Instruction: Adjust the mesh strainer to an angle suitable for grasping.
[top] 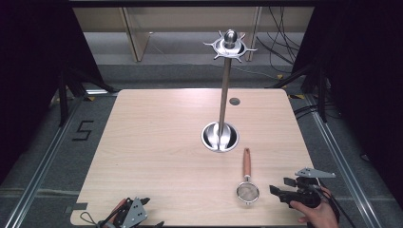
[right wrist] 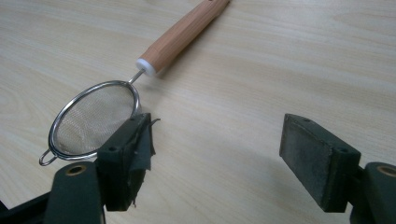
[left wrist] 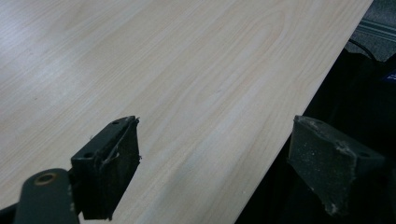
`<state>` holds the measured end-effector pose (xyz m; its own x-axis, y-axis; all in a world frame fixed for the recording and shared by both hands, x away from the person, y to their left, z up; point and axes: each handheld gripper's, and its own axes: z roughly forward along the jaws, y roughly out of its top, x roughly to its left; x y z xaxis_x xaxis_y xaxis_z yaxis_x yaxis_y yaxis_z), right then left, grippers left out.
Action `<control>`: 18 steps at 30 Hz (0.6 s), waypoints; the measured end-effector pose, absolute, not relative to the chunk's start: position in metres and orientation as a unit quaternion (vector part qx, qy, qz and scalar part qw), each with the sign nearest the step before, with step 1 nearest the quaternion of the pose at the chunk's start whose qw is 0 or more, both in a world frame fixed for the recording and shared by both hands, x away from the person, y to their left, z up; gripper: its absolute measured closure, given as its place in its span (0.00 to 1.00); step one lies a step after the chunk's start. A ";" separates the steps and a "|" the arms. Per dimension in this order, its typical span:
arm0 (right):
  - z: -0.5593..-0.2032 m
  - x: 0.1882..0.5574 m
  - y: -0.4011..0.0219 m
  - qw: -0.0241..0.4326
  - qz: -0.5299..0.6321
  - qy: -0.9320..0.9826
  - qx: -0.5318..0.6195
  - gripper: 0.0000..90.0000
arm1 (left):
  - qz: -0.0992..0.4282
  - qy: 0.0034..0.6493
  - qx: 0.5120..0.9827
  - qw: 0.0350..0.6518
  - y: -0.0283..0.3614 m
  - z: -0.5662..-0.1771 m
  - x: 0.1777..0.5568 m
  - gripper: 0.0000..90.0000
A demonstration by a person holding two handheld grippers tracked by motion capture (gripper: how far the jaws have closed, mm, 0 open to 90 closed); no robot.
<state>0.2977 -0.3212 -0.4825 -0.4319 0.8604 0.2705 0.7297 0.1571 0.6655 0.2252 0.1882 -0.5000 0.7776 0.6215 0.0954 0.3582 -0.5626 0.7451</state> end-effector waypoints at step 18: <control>-0.474 0.301 -0.308 0.146 0.355 0.785 0.486 0.28 | 0.184 0.273 0.867 0.375 0.188 -0.501 0.228 0.17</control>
<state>0.3005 -0.3080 -0.4737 -0.4857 0.8664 0.1156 0.6589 0.2761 0.6997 0.2280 0.1881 -0.5009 0.7830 0.6114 0.1144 0.3356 -0.5701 0.7499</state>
